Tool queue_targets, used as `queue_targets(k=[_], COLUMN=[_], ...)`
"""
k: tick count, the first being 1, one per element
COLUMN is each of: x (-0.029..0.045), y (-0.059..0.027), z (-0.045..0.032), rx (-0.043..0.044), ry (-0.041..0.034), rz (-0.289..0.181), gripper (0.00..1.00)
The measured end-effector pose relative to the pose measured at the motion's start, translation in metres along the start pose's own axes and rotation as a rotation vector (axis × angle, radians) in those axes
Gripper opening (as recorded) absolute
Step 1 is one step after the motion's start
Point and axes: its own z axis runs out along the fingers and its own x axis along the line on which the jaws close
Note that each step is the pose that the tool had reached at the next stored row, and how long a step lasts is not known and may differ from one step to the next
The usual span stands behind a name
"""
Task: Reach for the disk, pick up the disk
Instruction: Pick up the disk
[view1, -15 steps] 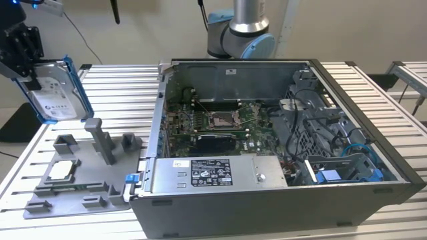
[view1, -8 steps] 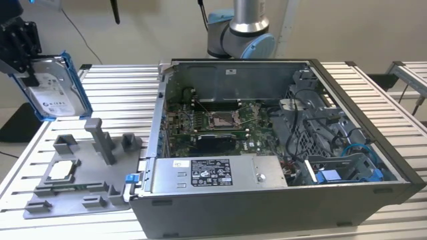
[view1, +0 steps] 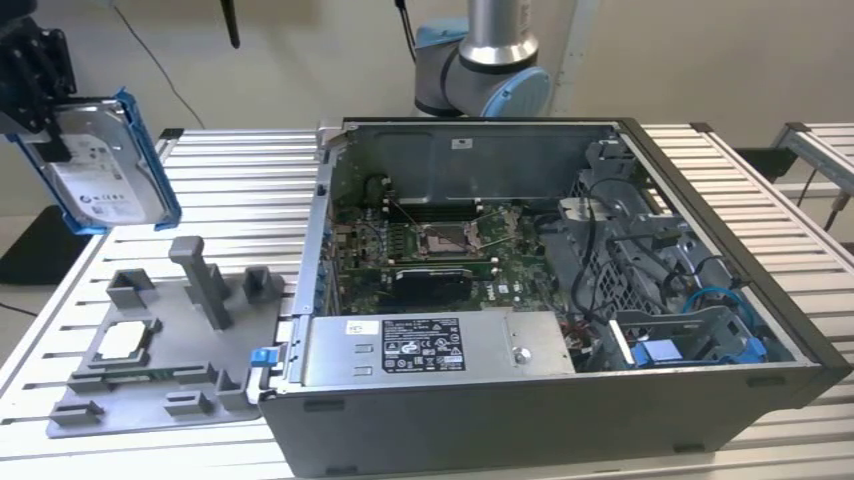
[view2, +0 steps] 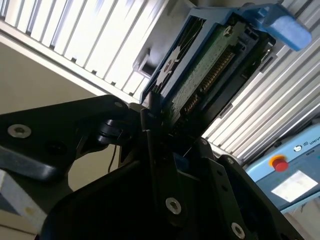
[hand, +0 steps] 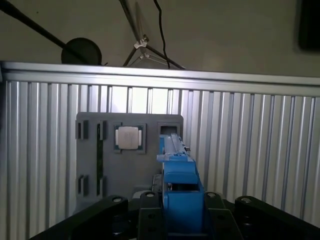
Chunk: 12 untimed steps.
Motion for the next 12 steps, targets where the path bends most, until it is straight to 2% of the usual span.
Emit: queue_targets(k=[12], x=[0.0001], y=[0.0004], z=[-0.0197], rx=[-0.0001], ry=[0.0000], rz=[0.000], gripper=[0.00])
